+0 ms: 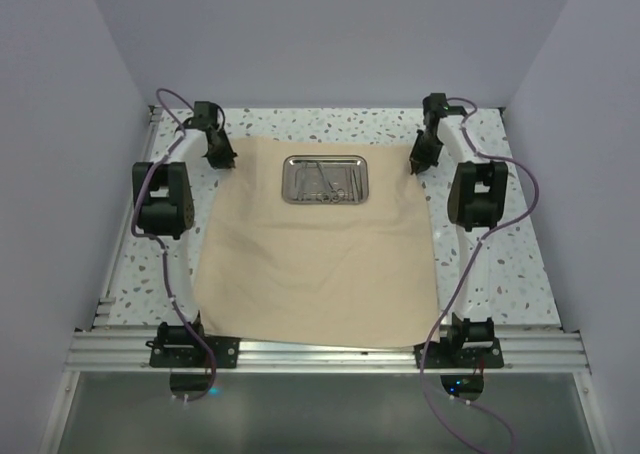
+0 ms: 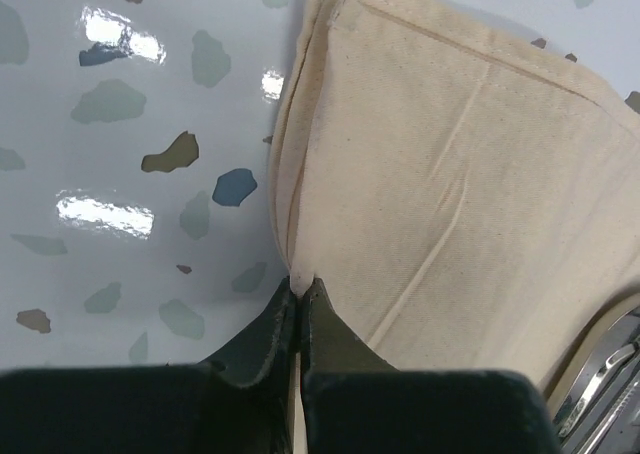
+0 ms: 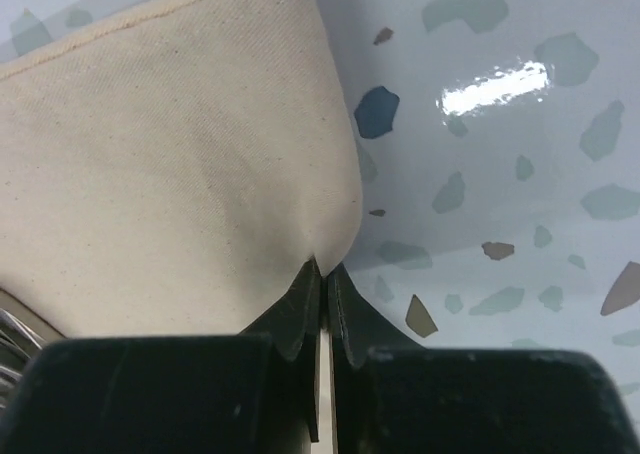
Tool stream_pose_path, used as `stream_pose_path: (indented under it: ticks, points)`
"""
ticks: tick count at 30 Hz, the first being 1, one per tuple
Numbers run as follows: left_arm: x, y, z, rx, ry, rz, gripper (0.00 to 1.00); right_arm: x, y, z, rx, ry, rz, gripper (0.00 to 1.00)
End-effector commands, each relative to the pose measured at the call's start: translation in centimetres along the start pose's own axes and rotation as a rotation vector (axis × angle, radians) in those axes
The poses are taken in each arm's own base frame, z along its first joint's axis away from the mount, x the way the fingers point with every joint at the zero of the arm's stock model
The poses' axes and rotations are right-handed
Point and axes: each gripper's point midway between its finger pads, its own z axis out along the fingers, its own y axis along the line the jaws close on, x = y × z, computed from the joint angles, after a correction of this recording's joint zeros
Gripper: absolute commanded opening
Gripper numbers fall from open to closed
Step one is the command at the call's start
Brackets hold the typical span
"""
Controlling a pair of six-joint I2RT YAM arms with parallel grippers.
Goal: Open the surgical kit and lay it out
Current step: Move the surgical kit at the center of the board.
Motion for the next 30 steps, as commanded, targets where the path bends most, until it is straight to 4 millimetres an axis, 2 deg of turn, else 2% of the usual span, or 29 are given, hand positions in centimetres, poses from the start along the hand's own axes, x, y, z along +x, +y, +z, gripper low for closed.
stream_pose_path:
  ticks: [1,2,3,4,6,7,9,10,16,18,19,20,21,23,24,25,26,27,28,29,30]
  points:
    - [-0.4,0.3,1.3,-0.037,0.005,-0.025,0.0,-2.0,3.9,2.4,-0.12,-0.039,-0.004,0.0]
    - [-1.1,0.3,1.0,-0.048,-0.012,-0.024,0.0,-2.7,4.2,2.3,-0.128,-0.054,0.006,0.0]
    - [-2.1,1.4,1.0,-0.065,-0.025,-0.043,0.0,-3.2,4.4,2.2,-0.129,-0.065,0.012,0.0]
    - [-3.8,1.3,0.4,-0.075,-0.065,-0.05,0.0,-4.2,5.0,2.0,-0.146,-0.096,0.017,0.0]
    - [-5.4,1.7,0.1,-0.077,-0.095,-0.068,0.0,-5.4,5.4,1.7,-0.165,-0.133,0.043,0.0]
    - [-6.6,1.6,-0.4,-0.065,-0.124,-0.086,0.0,-5.5,5.3,1.9,-0.161,-0.139,0.052,0.0]
    - [-7.8,2.5,-0.7,-0.079,-0.152,-0.116,0.0,-6.5,5.5,1.4,-0.175,-0.181,0.071,0.0]
    - [-8.8,2.5,-1.0,-0.068,-0.178,-0.125,0.0,-6.4,5.2,1.6,-0.162,-0.183,0.077,0.0]
    - [-12.0,3.2,-2.0,-0.069,-0.265,-0.159,0.0,-8.7,4.4,0.0,-0.109,-0.294,0.088,0.0]
    - [-12.6,2.5,-2.7,-0.045,-0.286,-0.157,0.0,-9.3,4.3,-0.6,-0.112,-0.311,0.1,0.02]
    - [-12.8,2.0,-3.0,-0.022,-0.288,-0.162,0.04,-9.6,4.5,-1.1,-0.125,-0.32,0.105,0.38]
    - [-13.0,1.8,-3.4,-0.011,-0.292,-0.165,0.3,-9.8,4.6,-1.5,-0.136,-0.328,0.109,0.61]
    - [-13.0,1.6,-3.8,-0.007,-0.292,-0.168,0.5,-10.0,4.7,-2.1,-0.139,-0.338,0.113,0.98]
    - [-13.0,1.7,-5.1,-0.021,-0.291,-0.182,0.84,-10.5,4.9,-4.0,-0.156,-0.369,0.114,0.98]
    - [-12.9,1.9,-5.6,-0.034,-0.291,-0.187,0.95,-10.6,5.0,-4.9,-0.166,-0.38,0.115,0.98]
    - [-12.7,2.2,-6.2,-0.054,-0.289,-0.197,0.95,-10.7,4.9,-6.4,-0.175,-0.394,0.118,0.98]
    - [-13.2,1.8,-7.8,-0.05,-0.314,-0.198,0.95,-10.9,5.1,-7.3,-0.186,-0.407,0.124,0.98]
    - [-12.5,1.9,-8.1,-0.061,-0.308,-0.199,0.94,-10.8,5.5,-8.1,-0.215,-0.411,0.13,0.98]
    - [-12.8,1.0,-8.8,-0.046,-0.341,-0.182,0.9,-10.3,5.8,-9.3,-0.243,-0.408,0.141,0.98]
    - [-13.0,-0.1,-10.5,-0.022,-0.371,-0.167,0.84,-10.4,6.7,-10.0,-0.291,-0.422,0.144,0.98]
    - [-12.4,-0.8,-10.3,-0.003,-0.368,-0.146,0.78,-9.0,7.6,-9.5,-0.335,-0.374,0.14,0.97]
